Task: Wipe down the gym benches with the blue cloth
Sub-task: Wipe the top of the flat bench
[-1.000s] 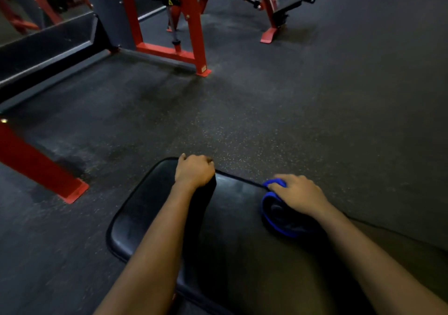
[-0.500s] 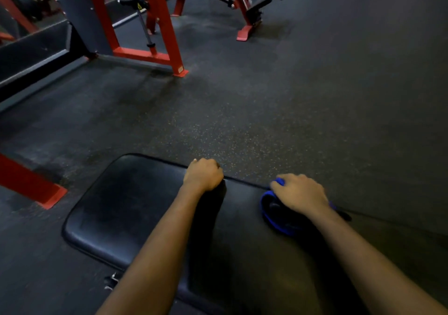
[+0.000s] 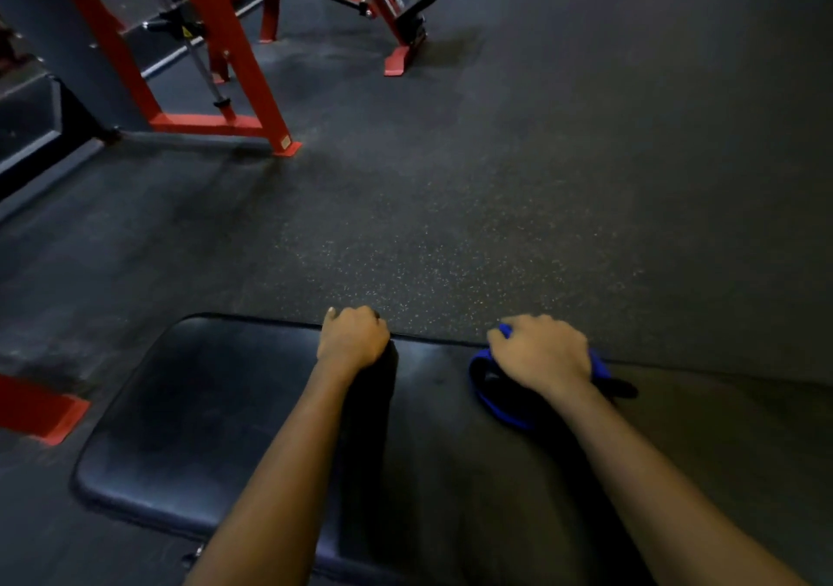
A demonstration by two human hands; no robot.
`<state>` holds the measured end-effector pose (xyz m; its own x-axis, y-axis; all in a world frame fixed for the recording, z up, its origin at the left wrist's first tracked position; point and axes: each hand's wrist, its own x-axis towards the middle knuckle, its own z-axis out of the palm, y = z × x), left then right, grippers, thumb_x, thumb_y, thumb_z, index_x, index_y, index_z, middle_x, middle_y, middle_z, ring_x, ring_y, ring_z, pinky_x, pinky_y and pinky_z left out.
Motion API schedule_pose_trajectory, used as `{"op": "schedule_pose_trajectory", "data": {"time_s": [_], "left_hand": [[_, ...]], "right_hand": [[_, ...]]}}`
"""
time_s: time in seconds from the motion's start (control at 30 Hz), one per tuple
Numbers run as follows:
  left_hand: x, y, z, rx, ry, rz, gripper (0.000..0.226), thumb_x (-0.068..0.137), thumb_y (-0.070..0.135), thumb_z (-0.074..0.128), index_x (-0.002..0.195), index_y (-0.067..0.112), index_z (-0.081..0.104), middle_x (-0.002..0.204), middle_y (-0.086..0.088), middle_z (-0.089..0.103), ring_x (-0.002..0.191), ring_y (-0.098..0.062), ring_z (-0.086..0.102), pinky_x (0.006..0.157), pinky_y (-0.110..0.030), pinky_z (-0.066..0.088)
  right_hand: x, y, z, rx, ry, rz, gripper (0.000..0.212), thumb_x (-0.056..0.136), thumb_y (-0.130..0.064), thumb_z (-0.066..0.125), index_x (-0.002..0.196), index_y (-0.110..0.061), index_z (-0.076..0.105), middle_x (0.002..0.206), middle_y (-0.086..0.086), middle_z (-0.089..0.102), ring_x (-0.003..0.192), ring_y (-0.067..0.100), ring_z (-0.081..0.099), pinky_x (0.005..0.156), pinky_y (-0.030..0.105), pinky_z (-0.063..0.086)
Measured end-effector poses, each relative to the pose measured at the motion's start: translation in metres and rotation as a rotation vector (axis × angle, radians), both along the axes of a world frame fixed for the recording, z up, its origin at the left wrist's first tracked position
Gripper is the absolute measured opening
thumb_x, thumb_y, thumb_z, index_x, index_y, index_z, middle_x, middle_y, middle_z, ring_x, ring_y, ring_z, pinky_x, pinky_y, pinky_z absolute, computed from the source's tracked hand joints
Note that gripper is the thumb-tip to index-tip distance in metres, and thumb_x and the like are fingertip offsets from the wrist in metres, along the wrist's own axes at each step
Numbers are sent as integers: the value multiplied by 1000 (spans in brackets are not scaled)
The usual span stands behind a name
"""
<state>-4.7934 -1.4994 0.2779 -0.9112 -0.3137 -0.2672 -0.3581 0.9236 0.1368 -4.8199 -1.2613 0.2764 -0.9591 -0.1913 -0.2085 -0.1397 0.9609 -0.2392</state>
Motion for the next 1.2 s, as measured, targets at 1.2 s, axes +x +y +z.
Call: {"op": "schedule_pose_trajectory", "data": {"time_s": [1.2], "left_hand": [[-44,167,-6,206,-207,-324,32,102,29,38,112,7,59,112,-13,62,100,-26,60,92,-42,50]], "right_hand": [[2,144,-6,138,93,-307,44,90,-51,38,117,-28,65,121,1,65,114,25,54,97,43,34]]}}
